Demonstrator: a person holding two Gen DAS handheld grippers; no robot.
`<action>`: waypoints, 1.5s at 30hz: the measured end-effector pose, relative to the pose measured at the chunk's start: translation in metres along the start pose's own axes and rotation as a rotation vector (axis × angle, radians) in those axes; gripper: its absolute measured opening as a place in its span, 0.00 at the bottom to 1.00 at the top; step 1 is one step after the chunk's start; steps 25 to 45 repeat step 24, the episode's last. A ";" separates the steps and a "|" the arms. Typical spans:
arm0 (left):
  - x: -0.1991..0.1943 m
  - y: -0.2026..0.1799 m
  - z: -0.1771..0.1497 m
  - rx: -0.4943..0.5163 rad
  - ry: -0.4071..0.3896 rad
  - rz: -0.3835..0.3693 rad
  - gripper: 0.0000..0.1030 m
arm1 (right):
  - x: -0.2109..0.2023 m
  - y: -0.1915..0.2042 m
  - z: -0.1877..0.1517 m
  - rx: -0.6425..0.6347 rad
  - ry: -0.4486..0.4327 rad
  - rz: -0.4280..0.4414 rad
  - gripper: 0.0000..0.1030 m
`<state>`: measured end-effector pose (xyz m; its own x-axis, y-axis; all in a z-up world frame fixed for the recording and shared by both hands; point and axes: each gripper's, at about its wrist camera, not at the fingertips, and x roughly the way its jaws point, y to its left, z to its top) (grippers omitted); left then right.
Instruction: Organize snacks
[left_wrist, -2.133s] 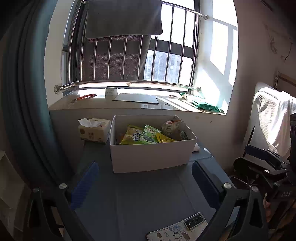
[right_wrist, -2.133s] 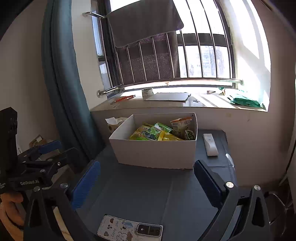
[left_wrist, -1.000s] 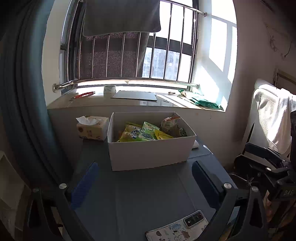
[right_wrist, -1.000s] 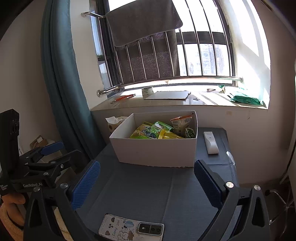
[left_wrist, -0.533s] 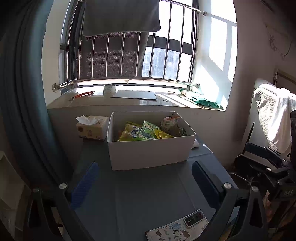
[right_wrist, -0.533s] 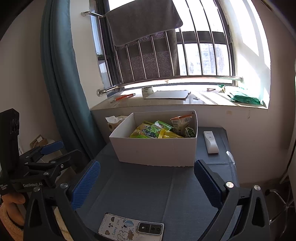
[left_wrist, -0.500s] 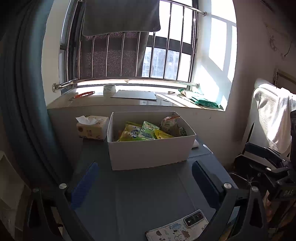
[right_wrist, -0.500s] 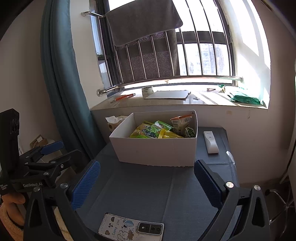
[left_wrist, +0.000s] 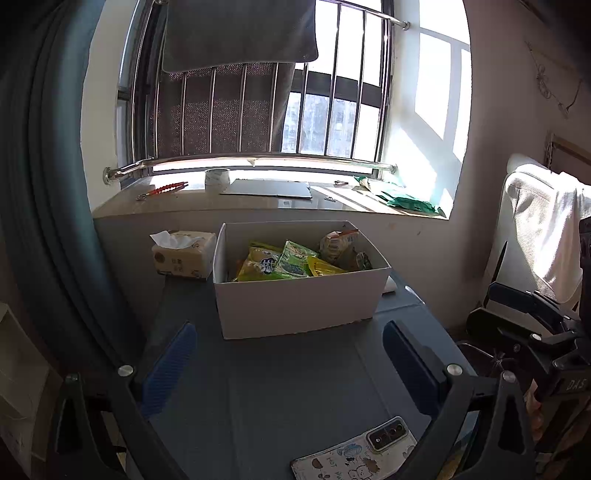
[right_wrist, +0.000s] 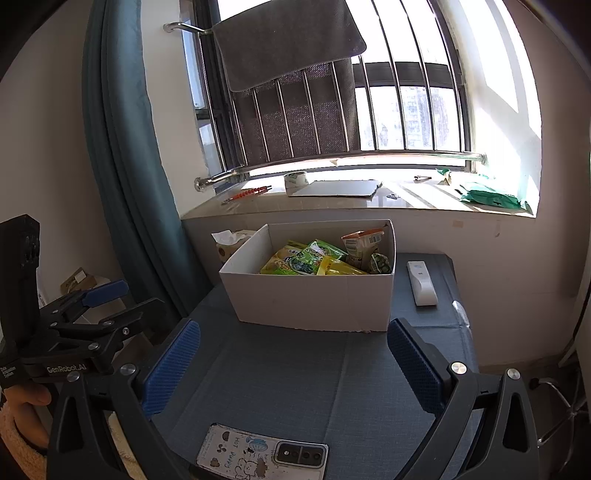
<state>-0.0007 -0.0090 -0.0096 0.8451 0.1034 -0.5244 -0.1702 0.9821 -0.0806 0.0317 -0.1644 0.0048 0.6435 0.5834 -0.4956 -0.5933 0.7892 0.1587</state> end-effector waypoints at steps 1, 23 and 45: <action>0.000 0.000 0.000 0.001 0.001 0.001 1.00 | 0.000 0.000 0.000 0.000 -0.001 0.001 1.00; -0.004 -0.003 0.001 0.007 -0.002 -0.010 1.00 | 0.000 0.001 0.000 -0.002 0.004 0.000 1.00; -0.005 -0.002 0.001 0.008 0.000 -0.014 1.00 | 0.000 0.001 0.001 -0.002 0.004 0.000 1.00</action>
